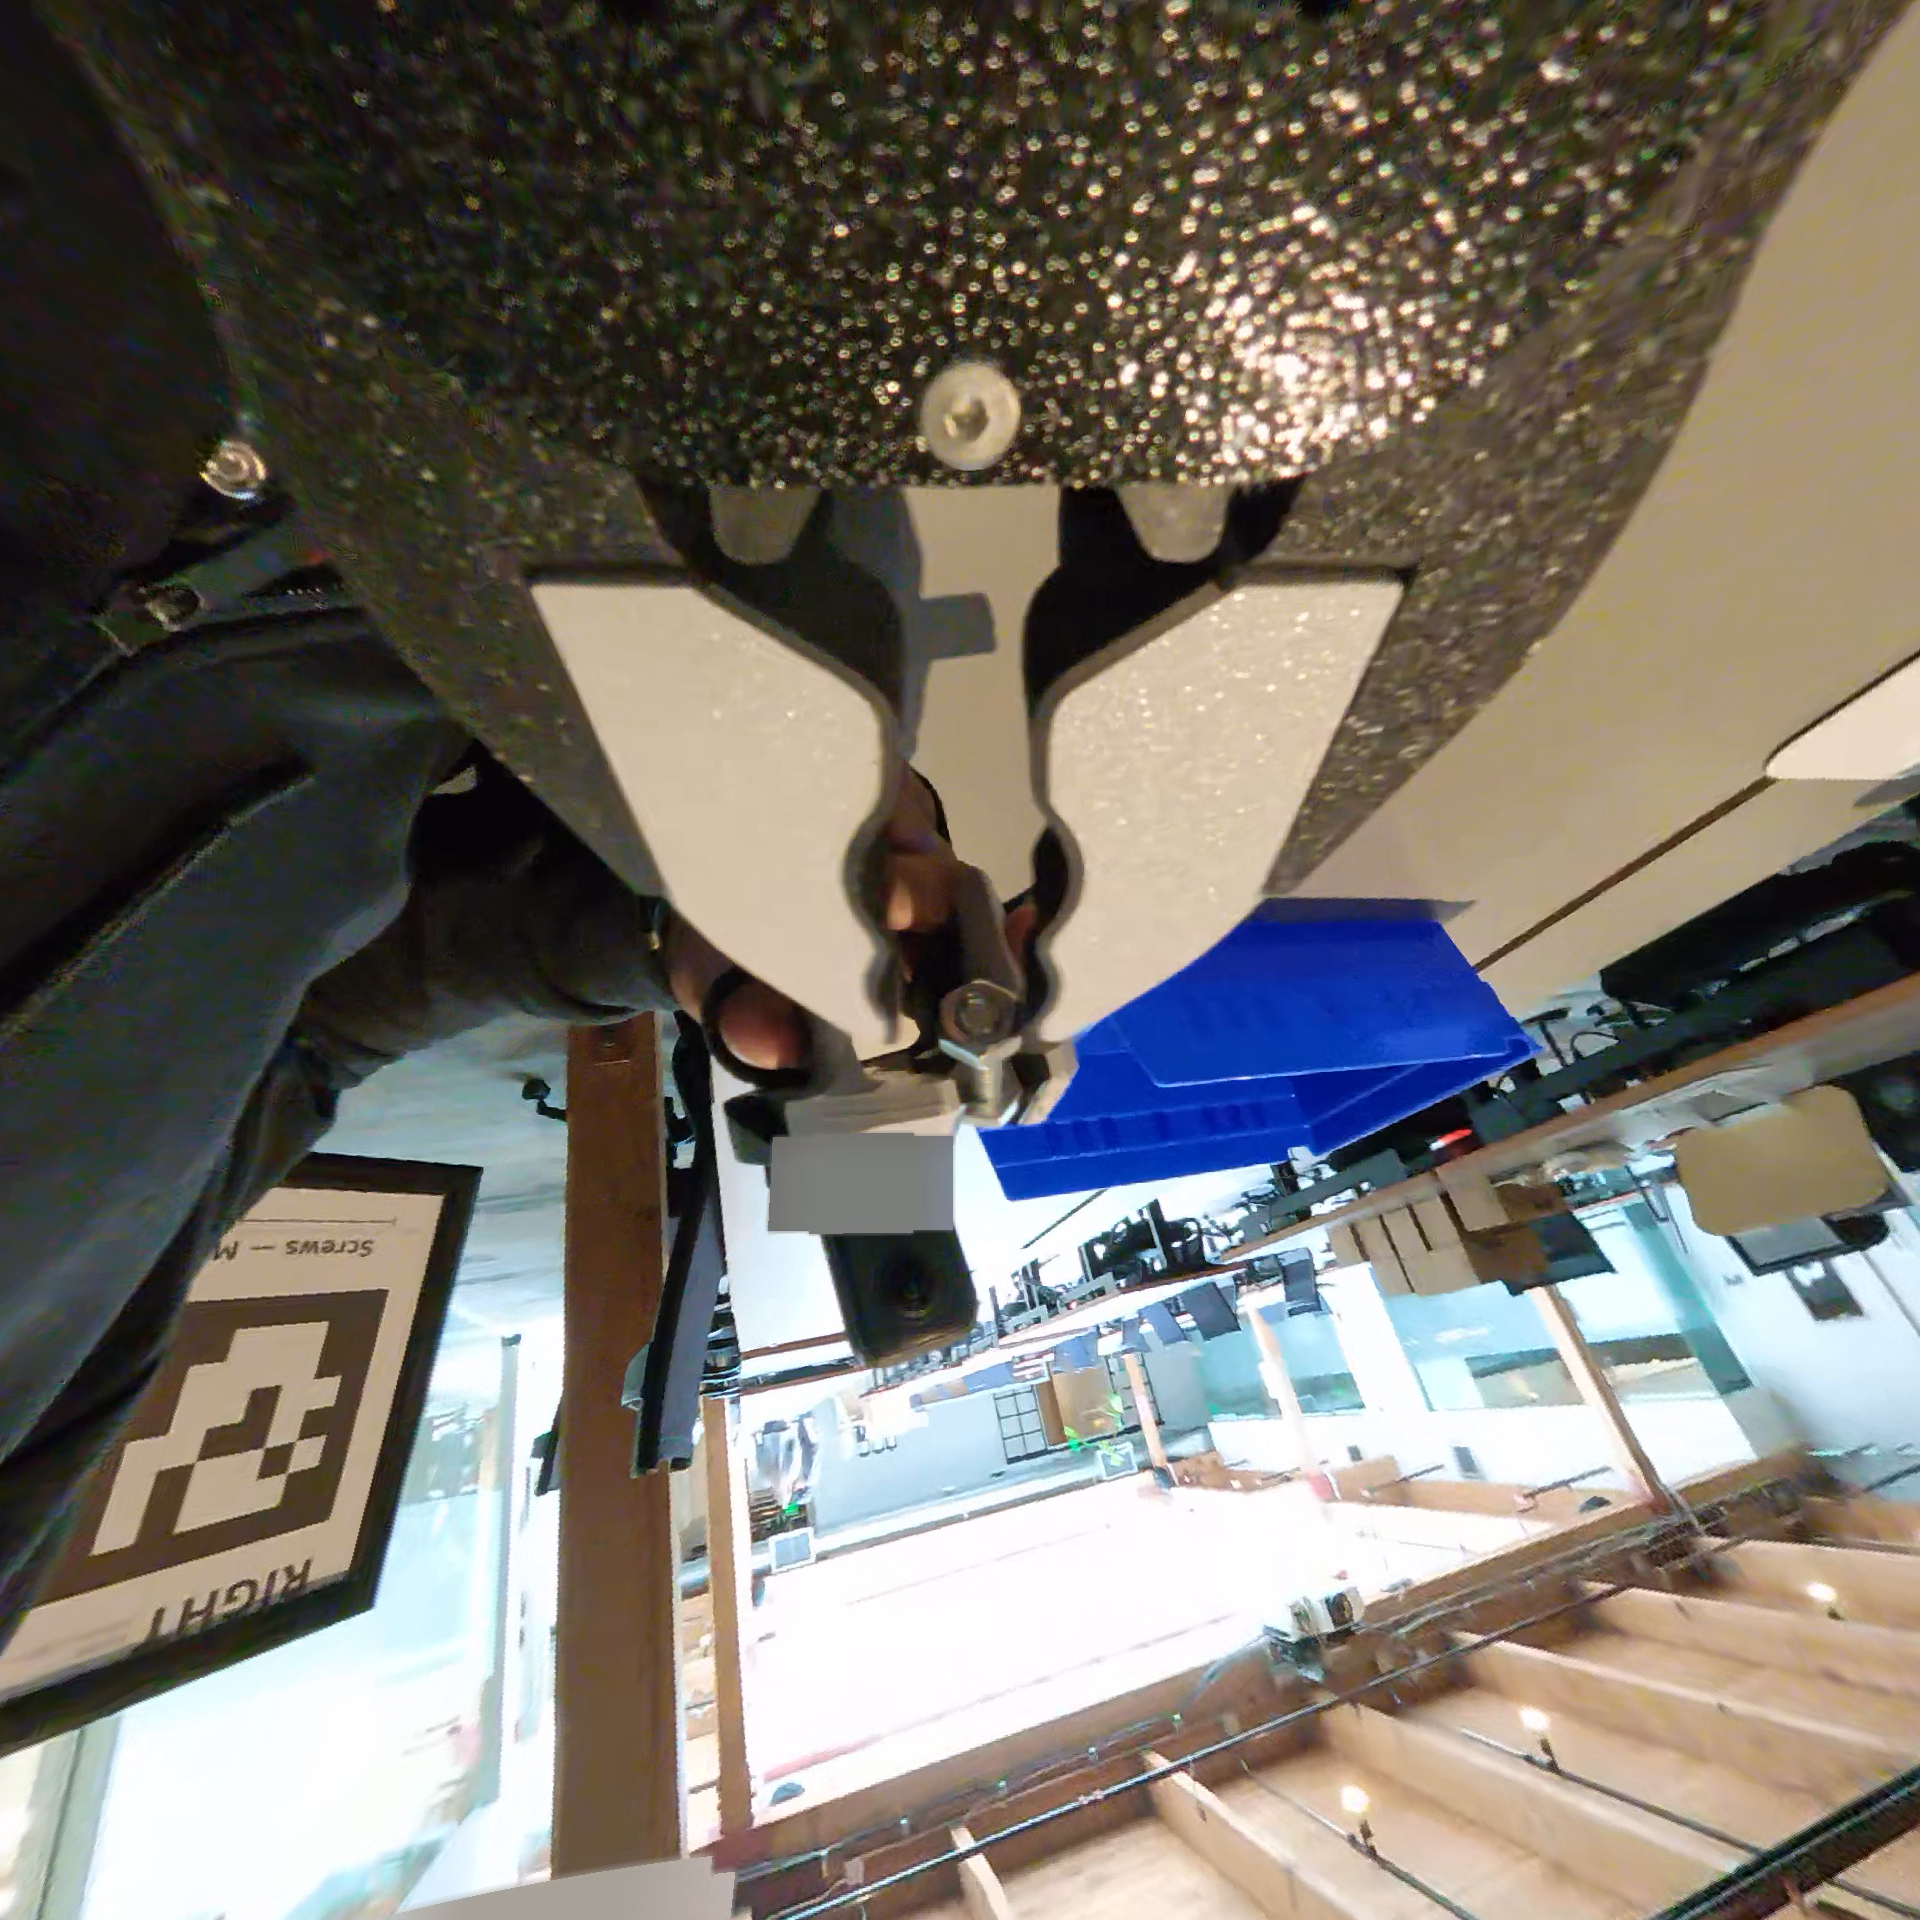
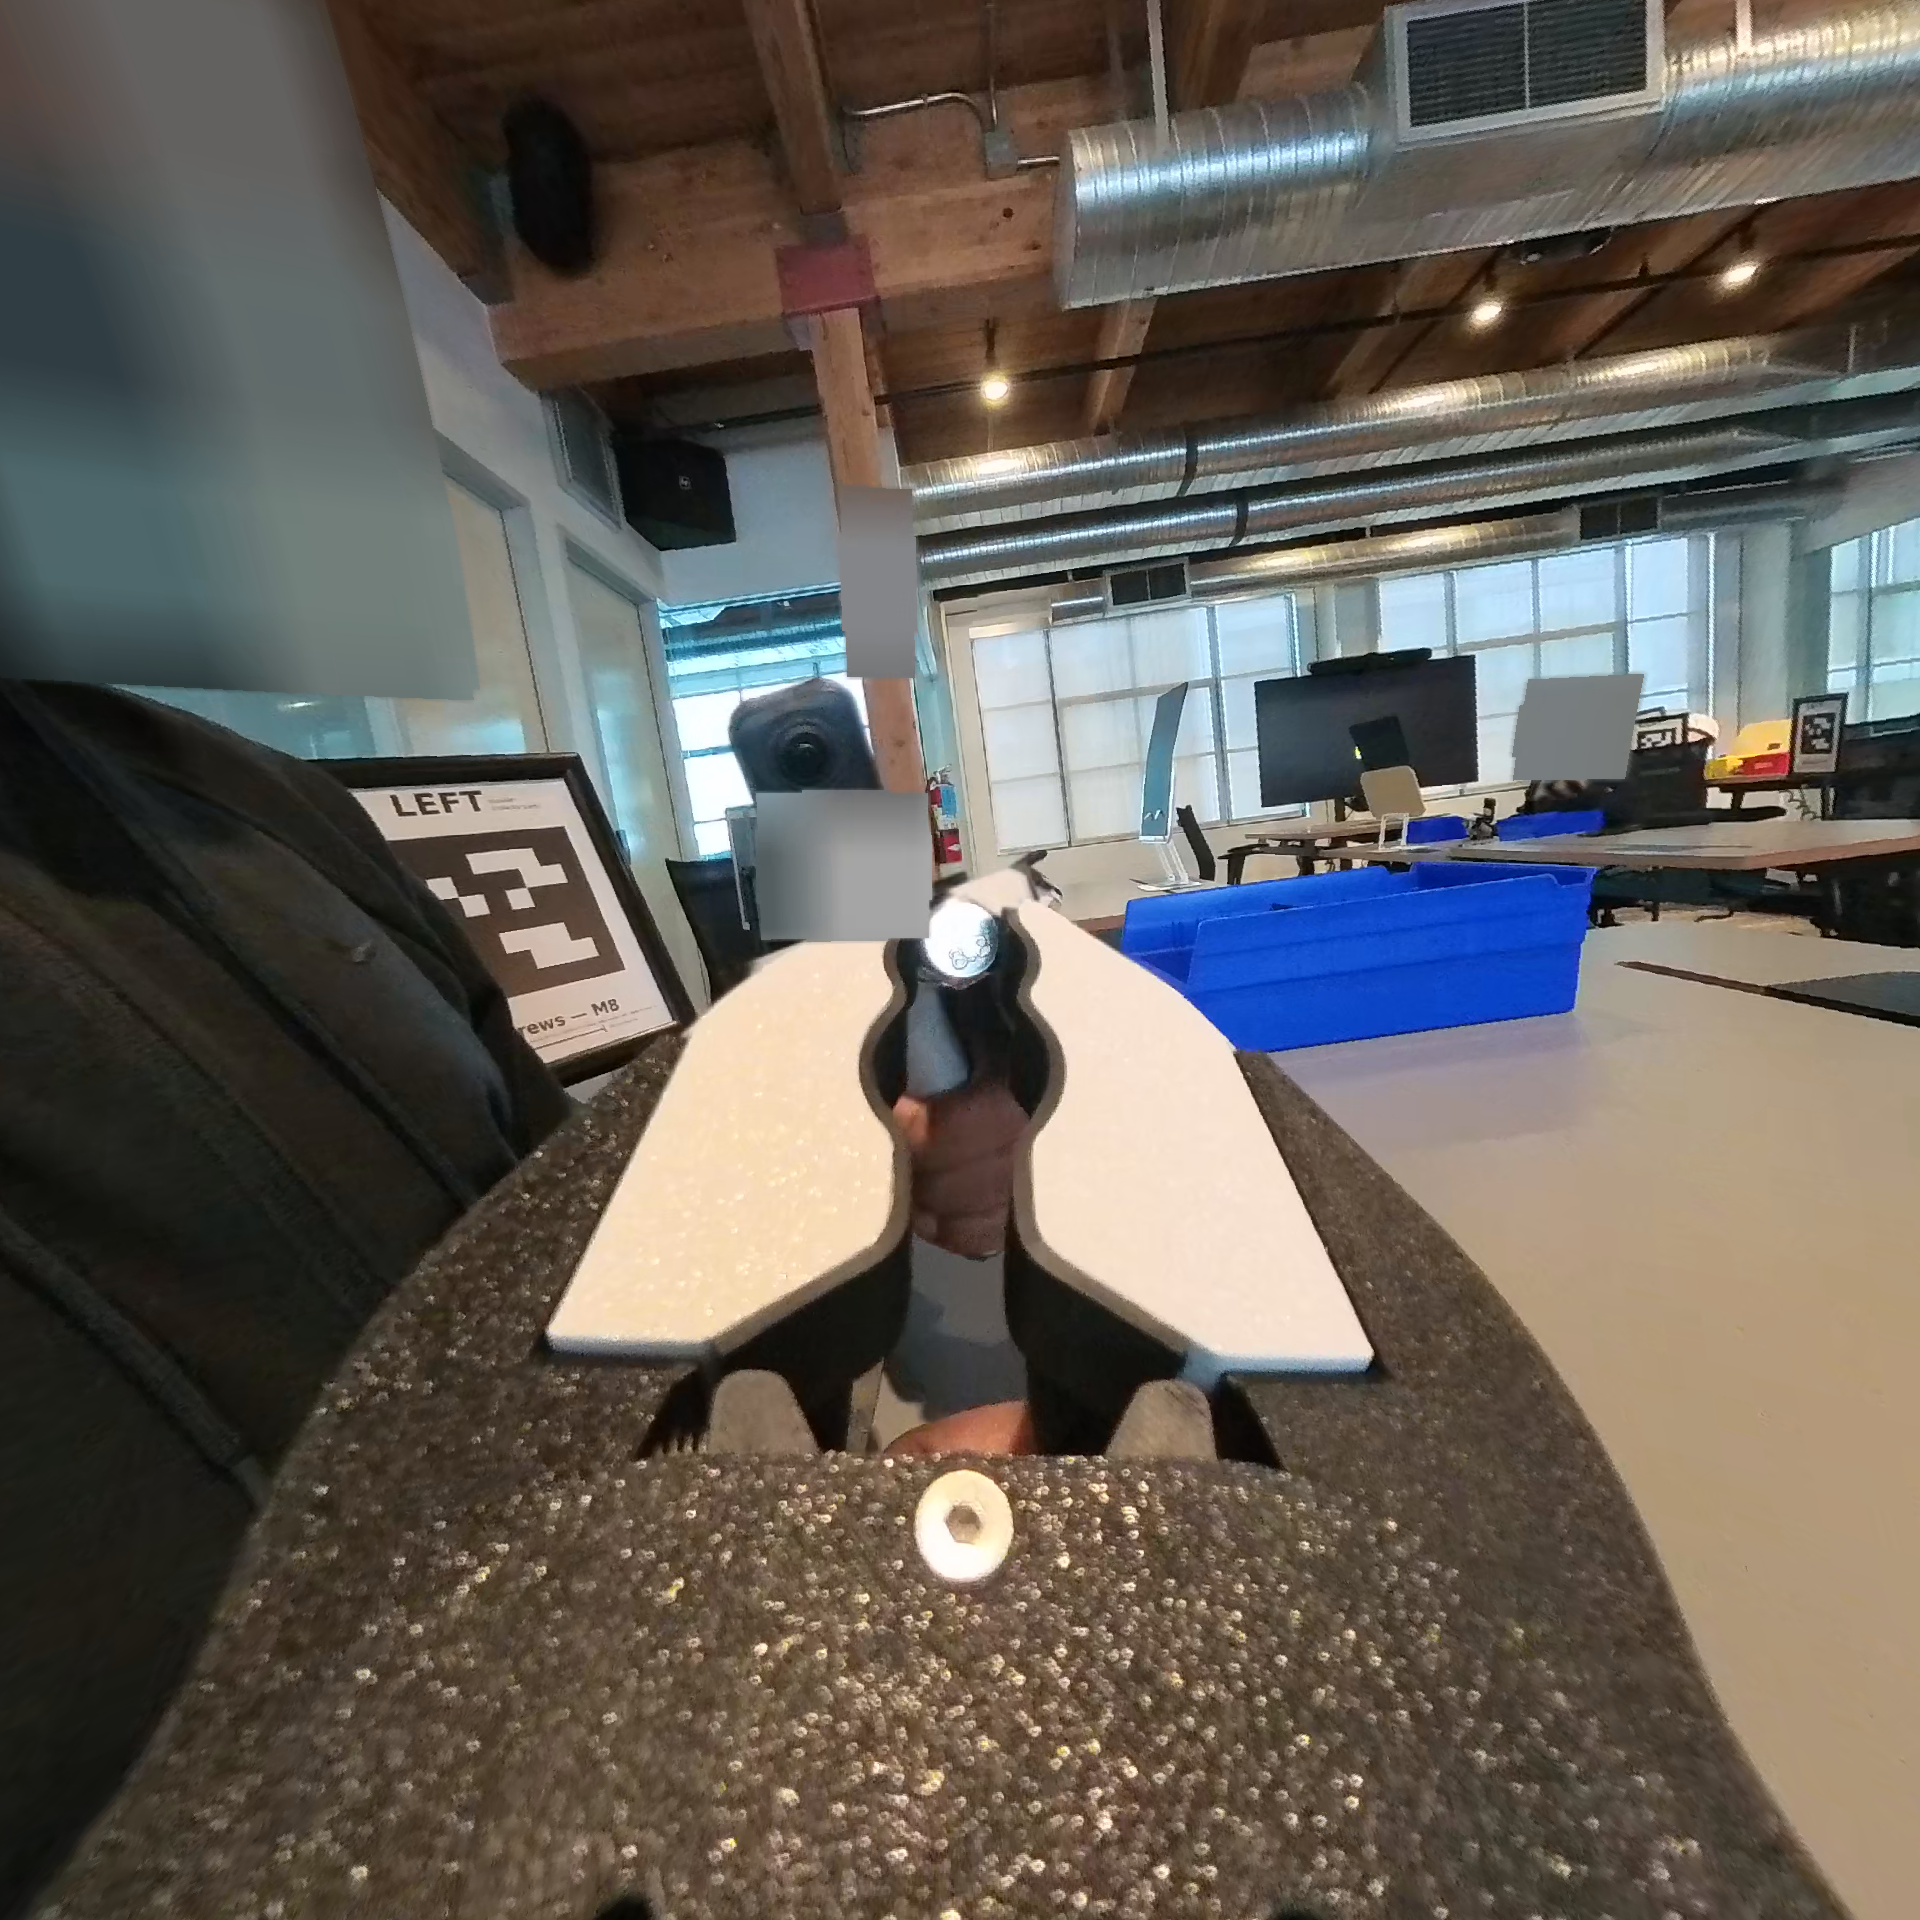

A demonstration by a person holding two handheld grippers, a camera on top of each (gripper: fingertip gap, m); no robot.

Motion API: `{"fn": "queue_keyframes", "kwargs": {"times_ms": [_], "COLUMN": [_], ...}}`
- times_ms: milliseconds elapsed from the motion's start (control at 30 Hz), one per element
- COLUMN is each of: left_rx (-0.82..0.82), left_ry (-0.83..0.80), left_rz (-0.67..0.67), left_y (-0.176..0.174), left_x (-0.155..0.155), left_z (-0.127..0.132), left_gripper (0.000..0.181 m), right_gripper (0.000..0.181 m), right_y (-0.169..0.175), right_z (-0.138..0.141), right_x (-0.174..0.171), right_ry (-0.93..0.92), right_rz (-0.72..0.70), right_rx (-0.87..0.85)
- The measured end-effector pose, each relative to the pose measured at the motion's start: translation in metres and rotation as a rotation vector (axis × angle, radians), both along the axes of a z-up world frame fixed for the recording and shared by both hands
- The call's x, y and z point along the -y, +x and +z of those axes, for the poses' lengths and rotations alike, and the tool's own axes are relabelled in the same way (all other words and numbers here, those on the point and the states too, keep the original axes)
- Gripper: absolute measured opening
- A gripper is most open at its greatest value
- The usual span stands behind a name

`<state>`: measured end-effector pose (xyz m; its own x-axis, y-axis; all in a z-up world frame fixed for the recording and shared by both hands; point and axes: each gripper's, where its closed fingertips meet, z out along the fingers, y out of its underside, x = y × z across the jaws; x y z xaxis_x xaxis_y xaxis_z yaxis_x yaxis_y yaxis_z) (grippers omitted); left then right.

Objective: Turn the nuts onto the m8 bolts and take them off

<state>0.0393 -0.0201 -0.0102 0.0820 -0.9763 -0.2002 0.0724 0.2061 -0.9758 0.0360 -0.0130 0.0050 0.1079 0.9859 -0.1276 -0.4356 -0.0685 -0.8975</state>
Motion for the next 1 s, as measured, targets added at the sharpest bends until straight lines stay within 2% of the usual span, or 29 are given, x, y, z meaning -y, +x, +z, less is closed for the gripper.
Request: {"fn": "queue_keyframes", "kwargs": {"times_ms": [33, 133, 200, 267, 300, 333, 400, 567, 700, 800, 867, 933, 1000], "left_rx": [0.003, -0.017, -0.067, -0.131, -0.156, -0.169, -0.136, -0.008, 0.046, 0.040, 0.040, 0.038, 0.014], "left_ry": [0.004, 0.148, 0.406, 0.743, 0.868, 0.913, 0.814, 0.322, 0.104, 0.008, -0.028, -0.001, 0.113], "left_rz": [0.020, 0.090, 0.197, 0.329, 0.380, 0.403, 0.354, 0.138, 0.073, 0.025, 0.030, 0.051, 0.098], "left_y": [0.001, 0.001, 0.000, -0.002, -0.003, -0.004, -0.004, -0.002, 0.001, 0.006, 0.008, 0.007, 0.006], "left_x": [-0.003, -0.005, -0.007, -0.009, -0.010, -0.011, -0.008, -0.001, -0.004, -0.002, -0.004, -0.006, -0.007], "left_z": [0.000, 0.000, -0.002, -0.003, -0.002, -0.002, -0.002, 0.003, 0.006, 0.002, 0.001, 0.001, 0.000], "left_gripper": [0.014, 0.014, 0.014, 0.014, 0.014, 0.014, 0.016, 0.030, 0.031, 0.029, 0.016, 0.014, 0.014], "right_gripper": [0.014, 0.014, 0.014, 0.014, 0.014, 0.014, 0.014, 0.014, 0.015, 0.015, 0.015, 0.015, 0.015], "right_y": [0.000, 0.000, -0.001, -0.002, -0.002, -0.003, -0.002, 0.006, 0.006, 0.005, 0.005, 0.005, 0.004], "right_z": [0.000, 0.000, -0.001, -0.002, -0.002, -0.002, -0.002, 0.004, 0.004, 0.004, 0.004, 0.004, 0.003], "right_x": [0.001, 0.000, 0.000, 0.001, 0.001, 0.000, 0.001, -0.003, -0.002, -0.002, -0.002, -0.002, -0.002], "right_ry": [0.002, -0.002, -0.005, -0.004, -0.004, -0.003, 0.000, -0.011, -0.007, -0.006, -0.003, -0.001, -0.005], "right_rz": [0.002, 0.002, 0.008, 0.012, 0.010, 0.007, 0.005, -0.007, -0.011, -0.011, -0.011, -0.011, -0.008], "right_rx": [0.001, 0.002, 0.003, 0.009, 0.013, 0.017, 0.011, -0.040, -0.038, -0.036, -0.033, -0.032, -0.026]}}
